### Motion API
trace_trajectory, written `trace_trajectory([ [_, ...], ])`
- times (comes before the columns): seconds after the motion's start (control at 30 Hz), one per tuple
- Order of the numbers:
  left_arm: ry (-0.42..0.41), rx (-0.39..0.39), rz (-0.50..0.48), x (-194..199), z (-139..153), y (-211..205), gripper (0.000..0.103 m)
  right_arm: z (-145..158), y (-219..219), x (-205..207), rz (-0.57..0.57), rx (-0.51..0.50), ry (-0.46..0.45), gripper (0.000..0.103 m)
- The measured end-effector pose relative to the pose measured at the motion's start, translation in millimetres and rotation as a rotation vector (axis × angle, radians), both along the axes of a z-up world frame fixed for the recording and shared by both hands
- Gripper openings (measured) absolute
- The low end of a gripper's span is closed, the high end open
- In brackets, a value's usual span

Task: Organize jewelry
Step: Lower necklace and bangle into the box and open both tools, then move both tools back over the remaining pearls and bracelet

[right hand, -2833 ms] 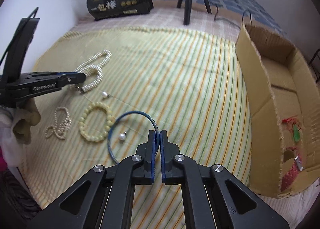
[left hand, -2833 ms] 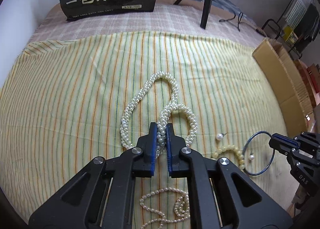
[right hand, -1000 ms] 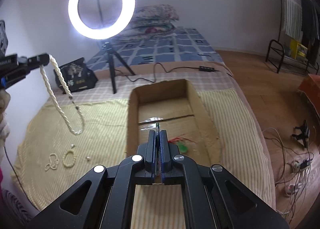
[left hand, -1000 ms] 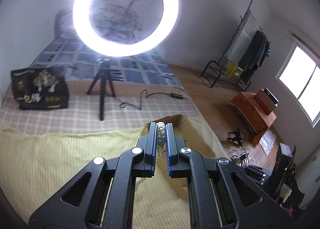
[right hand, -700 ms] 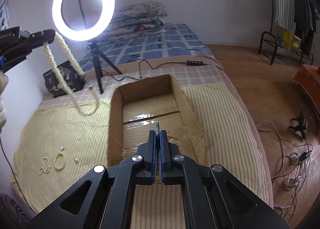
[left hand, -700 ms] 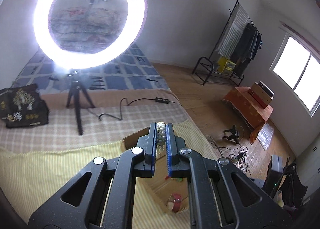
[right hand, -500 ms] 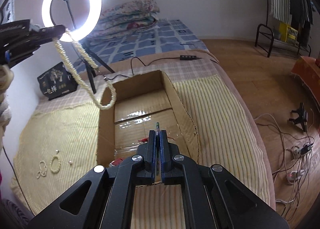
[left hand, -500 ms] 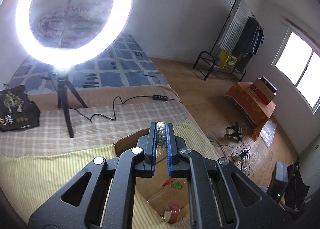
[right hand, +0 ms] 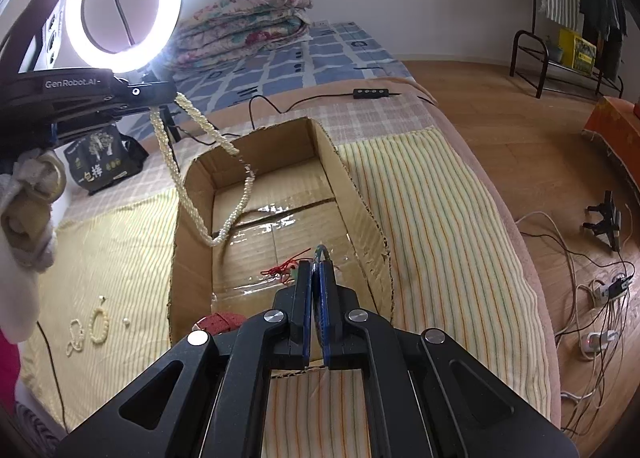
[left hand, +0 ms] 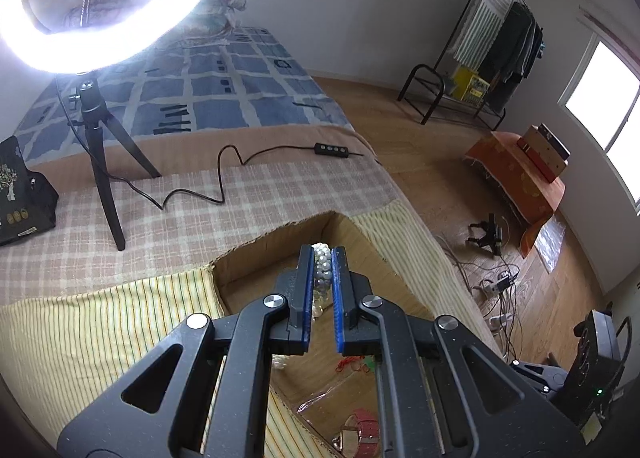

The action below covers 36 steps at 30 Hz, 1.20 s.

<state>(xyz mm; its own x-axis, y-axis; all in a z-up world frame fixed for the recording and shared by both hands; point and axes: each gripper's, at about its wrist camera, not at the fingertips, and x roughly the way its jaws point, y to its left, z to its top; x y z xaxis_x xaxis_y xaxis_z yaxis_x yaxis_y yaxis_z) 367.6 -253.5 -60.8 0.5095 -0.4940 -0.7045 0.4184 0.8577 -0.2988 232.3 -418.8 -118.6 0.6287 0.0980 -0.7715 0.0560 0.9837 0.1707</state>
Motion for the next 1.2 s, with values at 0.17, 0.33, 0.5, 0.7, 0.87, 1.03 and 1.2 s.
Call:
trace_trajectory([
  [0.17,-0.011,0.021,-0.003,-3.6,-1.6,-0.9,0.006,-1.8,5.8,1.2,0.019,-0.022,0.008,0.002],
  [0.33,-0.018,0.021,0.009,-6.0,3.7,4.6,0.006,3.6,13.1,0.7,0.025,-0.053,-0.008,0.049],
  [0.5,-0.027,0.026,0.014,-11.9,8.9,12.6,0.006,12.6,20.9,-2.2,0.027,-0.083,-0.041,0.056],
  [0.7,-0.042,0.032,0.03,-22.5,17.4,29.6,0.006,26.4,30.3,-6.6,0.027,-0.111,-0.065,0.059],
  [0.87,-0.071,0.051,0.046,-35.8,30.2,49.9,0.006,41.7,41.6,-14.3,0.022,-0.148,-0.103,0.072],
  [1.03,-0.103,0.067,0.068,-51.7,46.7,73.9,0.006,54.3,55.8,-23.0,0.007,-0.172,-0.139,0.079],
  [1.2,-0.14,0.084,0.098,-69.9,62.9,105.2,0.015,62.1,69.9,-28.2,0.007,-0.181,-0.15,0.08],
])
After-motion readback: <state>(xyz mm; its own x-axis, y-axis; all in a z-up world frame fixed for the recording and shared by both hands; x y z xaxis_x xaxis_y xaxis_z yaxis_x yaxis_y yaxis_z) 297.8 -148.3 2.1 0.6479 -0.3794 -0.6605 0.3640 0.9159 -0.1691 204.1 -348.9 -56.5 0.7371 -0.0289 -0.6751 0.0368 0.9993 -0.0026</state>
